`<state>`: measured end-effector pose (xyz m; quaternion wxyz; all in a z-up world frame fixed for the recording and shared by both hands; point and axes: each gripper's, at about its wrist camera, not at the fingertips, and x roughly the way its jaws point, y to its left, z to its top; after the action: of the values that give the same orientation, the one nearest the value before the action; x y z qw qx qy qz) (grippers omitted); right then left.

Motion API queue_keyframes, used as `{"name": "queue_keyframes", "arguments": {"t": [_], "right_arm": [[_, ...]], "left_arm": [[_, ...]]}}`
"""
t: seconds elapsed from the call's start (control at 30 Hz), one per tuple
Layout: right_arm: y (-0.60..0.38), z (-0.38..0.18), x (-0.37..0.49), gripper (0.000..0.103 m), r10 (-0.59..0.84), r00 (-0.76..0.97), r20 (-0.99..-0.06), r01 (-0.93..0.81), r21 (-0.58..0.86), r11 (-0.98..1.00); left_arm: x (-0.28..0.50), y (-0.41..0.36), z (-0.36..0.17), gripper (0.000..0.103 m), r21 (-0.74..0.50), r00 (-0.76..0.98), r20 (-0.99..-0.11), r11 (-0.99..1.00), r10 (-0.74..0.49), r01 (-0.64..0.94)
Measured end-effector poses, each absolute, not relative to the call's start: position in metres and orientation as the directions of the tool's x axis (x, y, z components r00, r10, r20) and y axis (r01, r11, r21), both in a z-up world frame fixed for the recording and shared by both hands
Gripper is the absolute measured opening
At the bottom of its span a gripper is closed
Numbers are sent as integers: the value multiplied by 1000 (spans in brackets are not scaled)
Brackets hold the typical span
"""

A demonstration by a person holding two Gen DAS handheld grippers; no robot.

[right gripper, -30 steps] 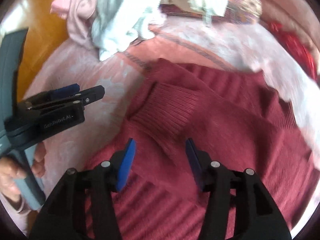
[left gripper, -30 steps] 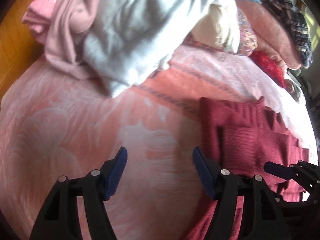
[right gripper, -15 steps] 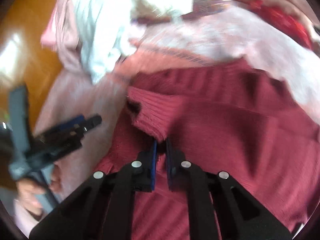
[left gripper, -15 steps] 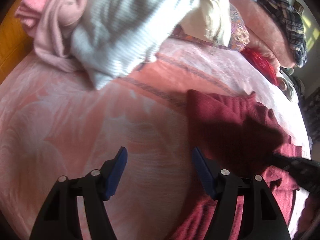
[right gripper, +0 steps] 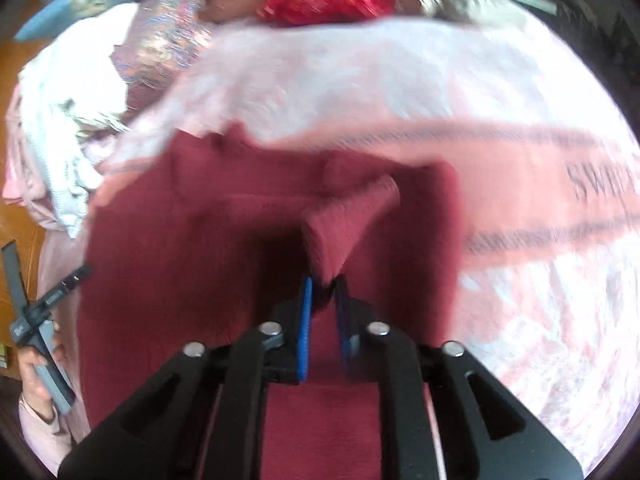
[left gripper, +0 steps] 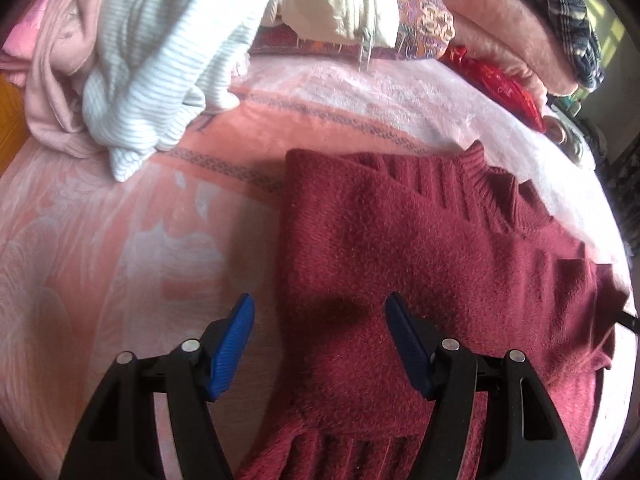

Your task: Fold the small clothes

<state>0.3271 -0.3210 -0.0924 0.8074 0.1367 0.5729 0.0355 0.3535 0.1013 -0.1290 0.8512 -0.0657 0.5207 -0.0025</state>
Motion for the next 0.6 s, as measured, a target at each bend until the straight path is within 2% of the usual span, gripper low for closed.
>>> {"name": "queue_keyframes", "arguments": {"t": [0.03,0.07,0.17,0.27,0.3,0.33,0.37,0.4,0.43,0.47,0.5,0.57,0.6], "right_arm": [[-328,-98,325,37,246,344,-906,113,300,947],[-334,-105,323,46,275,339,-900,125,332,935],[-347,-116,325,46,360,339,-869,138,425,895],[-346,-117,332,46,376,337,-863,137,440,887],[-345,-119,334,46,372,337,-865,144,438,887],[-344,-121,335,41,371,333,-867,146,436,888],[-342,-123,336,28,368,327,-870,147,432,890],[-341,-123,338,20,364,324,-873,146,426,893],[-339,-121,338,10,361,327,-873,138,422,896],[-338,-116,336,10,361,342,-868,124,423,898],[-340,-110,332,9,365,354,-861,109,425,899],[-338,-93,325,9,402,382,-832,66,458,886],[-338,-87,322,9,418,396,-818,56,476,878]], "left_arm": [[354,100,-131,68,-114,453,-888,991,-72,-65],[355,99,-134,69,-113,448,-891,992,-72,-64],[356,96,-140,74,-117,445,-892,991,-77,-63],[358,95,-142,75,-172,447,-886,983,-126,-65],[359,95,-143,75,-194,445,-884,979,-144,-68],[359,94,-144,75,-206,443,-883,976,-153,-74],[359,93,-146,75,-217,443,-882,973,-160,-82],[359,93,-147,73,-230,449,-878,969,-168,-87],[358,92,-148,64,-233,453,-875,968,-170,-87],[357,91,-148,53,-229,454,-875,970,-169,-81],[357,91,-147,48,-221,456,-875,972,-162,-79],[357,93,-146,26,-208,460,-875,975,-149,-79],[356,96,-144,21,-214,464,-873,973,-152,-85]]}}
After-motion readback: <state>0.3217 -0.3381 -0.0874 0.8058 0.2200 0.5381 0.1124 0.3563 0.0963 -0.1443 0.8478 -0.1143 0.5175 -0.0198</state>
